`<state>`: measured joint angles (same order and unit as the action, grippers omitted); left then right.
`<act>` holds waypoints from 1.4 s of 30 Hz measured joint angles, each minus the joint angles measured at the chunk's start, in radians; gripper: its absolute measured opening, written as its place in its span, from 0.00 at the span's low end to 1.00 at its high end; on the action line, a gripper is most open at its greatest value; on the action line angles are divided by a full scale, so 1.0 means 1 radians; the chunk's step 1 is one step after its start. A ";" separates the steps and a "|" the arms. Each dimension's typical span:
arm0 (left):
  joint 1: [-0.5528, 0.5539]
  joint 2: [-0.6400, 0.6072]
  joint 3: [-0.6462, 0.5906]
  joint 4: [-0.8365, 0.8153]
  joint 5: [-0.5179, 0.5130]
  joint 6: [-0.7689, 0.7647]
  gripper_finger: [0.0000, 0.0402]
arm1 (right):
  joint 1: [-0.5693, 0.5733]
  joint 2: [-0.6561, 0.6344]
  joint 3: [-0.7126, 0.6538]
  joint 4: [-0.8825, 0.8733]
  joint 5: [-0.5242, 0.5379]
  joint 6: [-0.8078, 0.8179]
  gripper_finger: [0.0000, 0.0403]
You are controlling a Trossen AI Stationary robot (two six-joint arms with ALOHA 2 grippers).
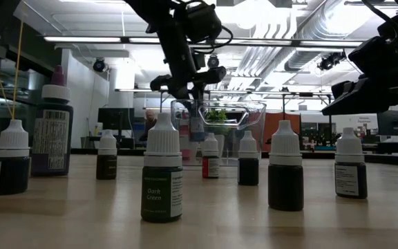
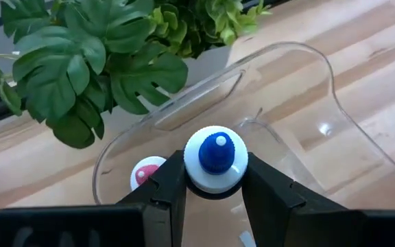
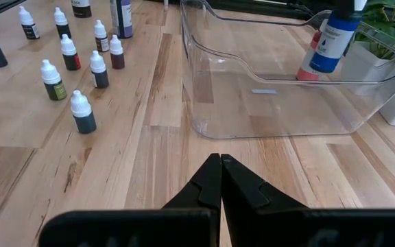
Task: Pick & Place food coloring
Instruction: Put the large blue food coloring bottle into the transparent bin, then put the large violet food coloring bottle into the transparent bin
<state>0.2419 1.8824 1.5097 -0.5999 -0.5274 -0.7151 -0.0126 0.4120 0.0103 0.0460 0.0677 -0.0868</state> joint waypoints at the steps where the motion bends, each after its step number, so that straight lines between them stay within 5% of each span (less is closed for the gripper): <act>1: 0.000 0.003 -0.004 0.008 -0.001 -0.001 0.26 | 0.000 0.000 0.000 0.000 0.000 0.000 0.00; 42: 0.007 0.028 -0.003 0.087 0.035 0.126 0.43 | 0.000 0.000 0.000 0.000 0.000 0.000 0.00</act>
<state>0.2485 1.9106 1.5070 -0.5132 -0.4923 -0.5893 -0.0125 0.4122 0.0104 0.0463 0.0677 -0.0868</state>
